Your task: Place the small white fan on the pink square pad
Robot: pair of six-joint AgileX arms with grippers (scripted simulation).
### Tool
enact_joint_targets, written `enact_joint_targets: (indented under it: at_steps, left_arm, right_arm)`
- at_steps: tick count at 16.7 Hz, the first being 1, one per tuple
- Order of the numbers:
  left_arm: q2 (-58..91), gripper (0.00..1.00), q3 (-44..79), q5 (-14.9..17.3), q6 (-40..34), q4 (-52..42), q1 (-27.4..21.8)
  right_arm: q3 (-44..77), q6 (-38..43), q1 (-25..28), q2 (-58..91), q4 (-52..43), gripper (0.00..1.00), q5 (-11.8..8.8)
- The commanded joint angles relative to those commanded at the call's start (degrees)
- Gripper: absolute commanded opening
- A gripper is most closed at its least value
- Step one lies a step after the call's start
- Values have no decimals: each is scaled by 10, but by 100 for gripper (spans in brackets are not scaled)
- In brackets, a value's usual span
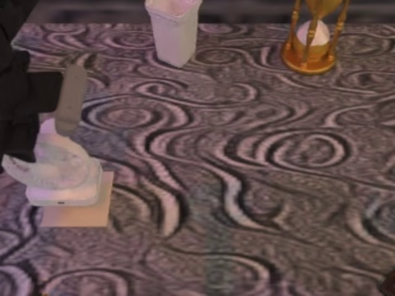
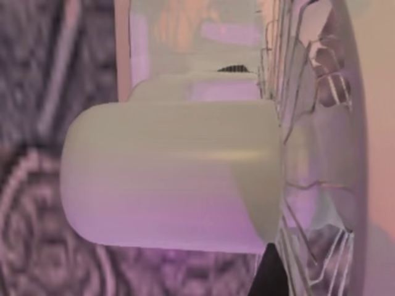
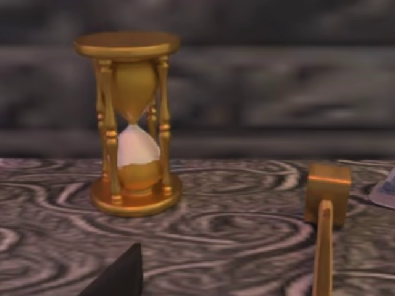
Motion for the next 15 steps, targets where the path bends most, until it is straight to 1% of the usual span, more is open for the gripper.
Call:
enact_joint_targets:
  at_steps: [4, 9, 13, 15]
  left_arm:
    - [3, 0, -8, 0, -1, 9, -2]
    - [10, 0, -63, 0, 0, 74, -1]
    - [11, 0, -67, 0, -1, 78, -1]
    - [11, 15, -67, 0, -1, 78, -1]
  right_arm:
    - [0, 0, 0, 0, 0, 100, 0]
    - [0, 0, 0, 0, 0, 100, 0]
    - [0, 0, 0, 0, 0, 100, 0]
    - [0, 0, 0, 0, 0, 100, 0]
